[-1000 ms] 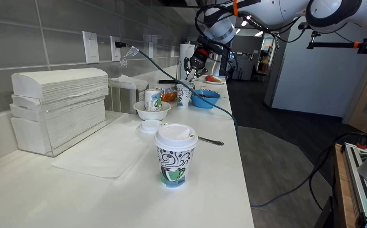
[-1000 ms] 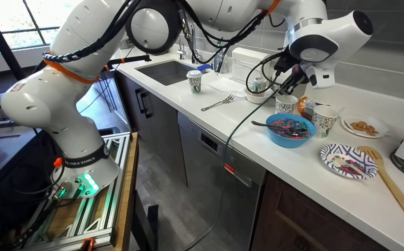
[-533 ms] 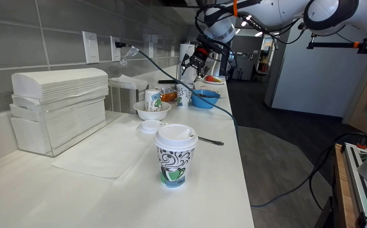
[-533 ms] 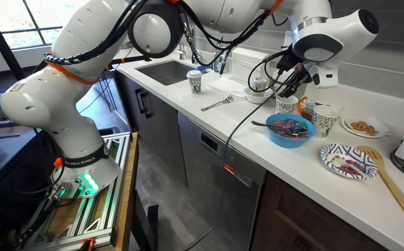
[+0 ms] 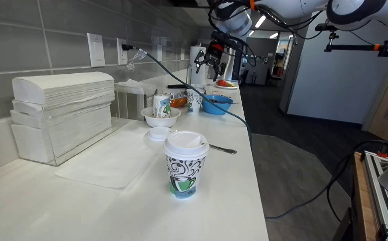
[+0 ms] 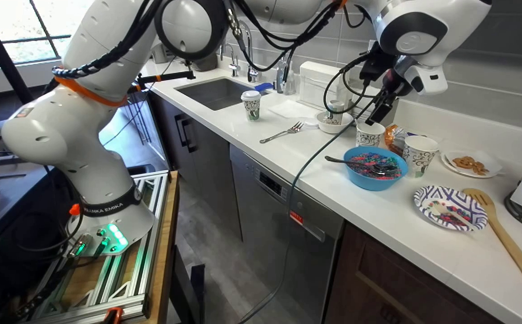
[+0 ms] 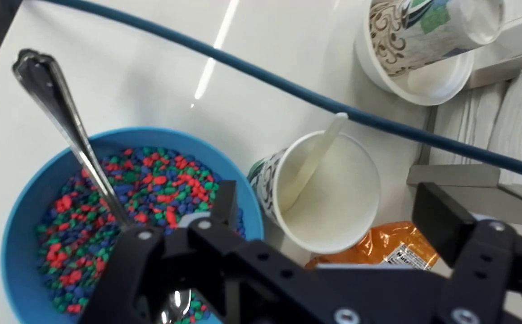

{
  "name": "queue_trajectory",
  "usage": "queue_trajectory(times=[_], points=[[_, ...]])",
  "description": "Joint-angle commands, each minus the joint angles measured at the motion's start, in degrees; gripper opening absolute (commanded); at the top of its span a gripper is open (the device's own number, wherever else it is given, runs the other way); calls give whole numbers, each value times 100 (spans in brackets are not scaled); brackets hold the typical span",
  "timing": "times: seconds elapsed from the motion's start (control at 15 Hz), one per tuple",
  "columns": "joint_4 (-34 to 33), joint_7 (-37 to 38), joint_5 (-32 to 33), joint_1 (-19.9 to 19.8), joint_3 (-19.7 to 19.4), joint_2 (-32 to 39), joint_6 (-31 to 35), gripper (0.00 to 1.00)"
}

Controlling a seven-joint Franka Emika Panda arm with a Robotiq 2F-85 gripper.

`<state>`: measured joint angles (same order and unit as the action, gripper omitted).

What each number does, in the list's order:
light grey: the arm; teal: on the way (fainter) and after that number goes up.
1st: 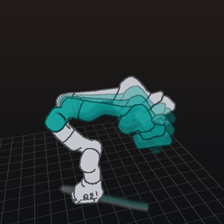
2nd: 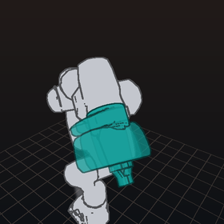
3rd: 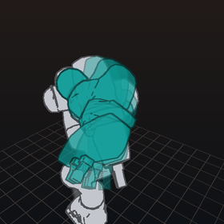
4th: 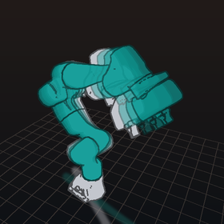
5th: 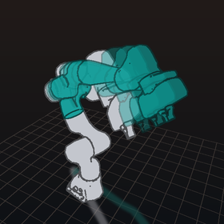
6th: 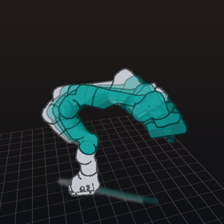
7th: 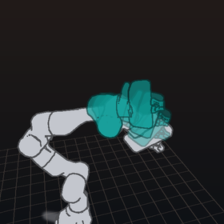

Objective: Use the white knife to place some cereal from the blue bowl into the black and white bowl then put the knife in the second coffee cup from the right.

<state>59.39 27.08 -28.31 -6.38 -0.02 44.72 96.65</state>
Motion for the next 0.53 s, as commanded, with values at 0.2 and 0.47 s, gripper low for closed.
queue_trajectory(times=[0.2, 0.47], points=[[1965, -1028, 1387, 460, -290, -1514, 891, 100], [2926, -1869, 2091, 504, -235, -2370, 1149, 100]])
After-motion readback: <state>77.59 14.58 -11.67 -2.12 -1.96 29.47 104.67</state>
